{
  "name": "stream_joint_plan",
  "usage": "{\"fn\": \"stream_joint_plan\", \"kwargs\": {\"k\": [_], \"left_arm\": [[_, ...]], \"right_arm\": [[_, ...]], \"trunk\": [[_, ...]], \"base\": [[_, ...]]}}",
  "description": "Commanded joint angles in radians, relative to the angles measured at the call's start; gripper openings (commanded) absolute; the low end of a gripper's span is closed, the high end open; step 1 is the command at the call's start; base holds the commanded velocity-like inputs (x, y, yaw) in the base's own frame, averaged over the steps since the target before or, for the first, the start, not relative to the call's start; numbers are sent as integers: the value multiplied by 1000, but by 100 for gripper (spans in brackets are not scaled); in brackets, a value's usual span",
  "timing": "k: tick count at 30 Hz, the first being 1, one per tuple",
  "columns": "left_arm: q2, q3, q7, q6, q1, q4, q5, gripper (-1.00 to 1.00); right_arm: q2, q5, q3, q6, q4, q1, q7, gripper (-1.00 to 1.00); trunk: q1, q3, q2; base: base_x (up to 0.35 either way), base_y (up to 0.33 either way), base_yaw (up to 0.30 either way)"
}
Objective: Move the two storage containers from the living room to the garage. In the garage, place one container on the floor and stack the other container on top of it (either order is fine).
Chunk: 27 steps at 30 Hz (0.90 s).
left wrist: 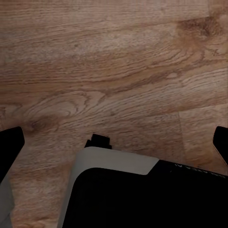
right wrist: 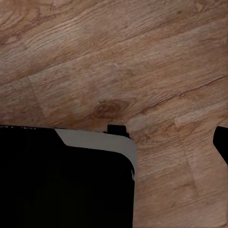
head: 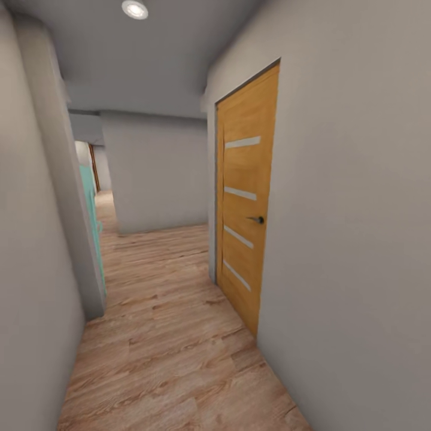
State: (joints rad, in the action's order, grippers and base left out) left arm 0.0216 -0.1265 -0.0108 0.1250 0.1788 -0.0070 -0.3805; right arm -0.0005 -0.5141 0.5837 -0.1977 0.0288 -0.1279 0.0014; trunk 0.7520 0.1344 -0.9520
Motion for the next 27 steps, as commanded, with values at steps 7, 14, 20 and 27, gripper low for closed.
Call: {"fn": "stream_joint_plan", "kwargs": {"k": [7, 14, 20, 27], "left_arm": [[0, -8, -1, 2, 1, 1, -7, 100], [0, -8, -1, 2, 1, 1, -8, 100], [0, -8, -1, 2, 1, 1, -8, 100], [1, -8, -1, 3, 1, 1, -8, 100]], "right_arm": [[1, -7, 8, -5, 2, -1, 0, 100], [1, -7, 8, -5, 3, -1, 0, 100], [1, -7, 8, -5, 2, -1, 0, 100], [1, -7, 8, -5, 2, -1, 0, 100]], "trunk": [[1, 1, -1], [1, 1, -1], [1, 1, -1], [1, 1, -1]], "base": [[321, 0, 278], [321, 0, 278], [321, 0, 278], [321, 0, 278]]}}
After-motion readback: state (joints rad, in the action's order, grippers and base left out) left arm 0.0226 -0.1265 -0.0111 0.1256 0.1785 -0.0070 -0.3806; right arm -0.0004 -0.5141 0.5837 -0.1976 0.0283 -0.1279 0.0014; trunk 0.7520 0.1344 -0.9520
